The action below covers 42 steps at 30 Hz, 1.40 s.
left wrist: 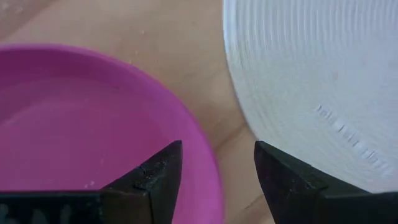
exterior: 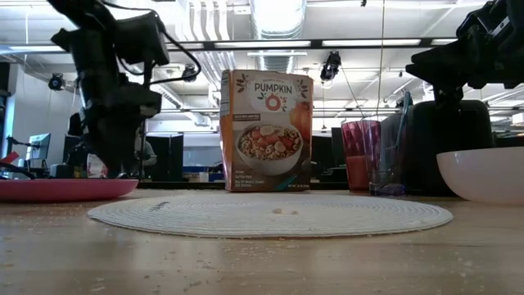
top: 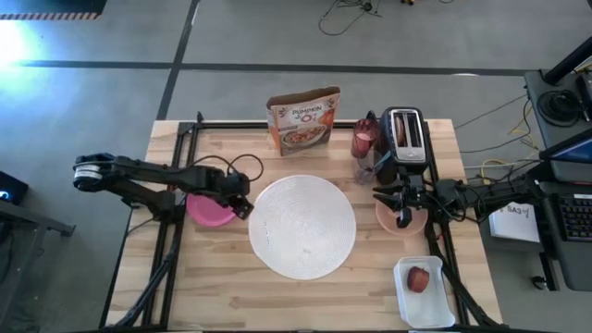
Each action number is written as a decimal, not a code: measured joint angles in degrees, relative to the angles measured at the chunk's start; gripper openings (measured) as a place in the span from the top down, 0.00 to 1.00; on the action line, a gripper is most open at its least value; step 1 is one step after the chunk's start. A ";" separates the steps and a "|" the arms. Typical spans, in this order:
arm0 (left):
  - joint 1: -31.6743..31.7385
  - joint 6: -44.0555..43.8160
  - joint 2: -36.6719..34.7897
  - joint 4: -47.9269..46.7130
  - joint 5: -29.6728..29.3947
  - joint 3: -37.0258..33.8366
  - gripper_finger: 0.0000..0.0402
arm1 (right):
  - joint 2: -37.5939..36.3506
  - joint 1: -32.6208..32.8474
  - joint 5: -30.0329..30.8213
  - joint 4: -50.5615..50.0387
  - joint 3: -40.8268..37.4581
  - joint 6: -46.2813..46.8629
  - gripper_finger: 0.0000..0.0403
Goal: Arrange a breakfast setting
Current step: Put the pink plate on the white tablemat
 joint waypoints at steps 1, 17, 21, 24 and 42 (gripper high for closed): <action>-0.04 2.16 0.02 1.05 -0.13 -0.63 0.54 | -0.02 0.00 0.00 0.00 0.00 0.00 0.77; -0.07 -4.87 0.04 0.09 0.92 -2.04 0.67 | -0.01 0.02 0.00 0.00 0.00 0.00 0.77; -0.39 -5.55 0.03 0.09 1.22 -2.04 0.72 | -0.01 0.01 0.00 0.00 0.01 0.00 0.77; -1.26 -6.46 0.11 0.10 2.30 -2.10 0.76 | 0.00 0.01 0.00 -0.02 0.00 0.00 0.77; -5.17 0.13 12.96 -1.26 2.53 2.19 0.81 | 0.00 0.00 0.00 -0.02 0.02 0.00 0.77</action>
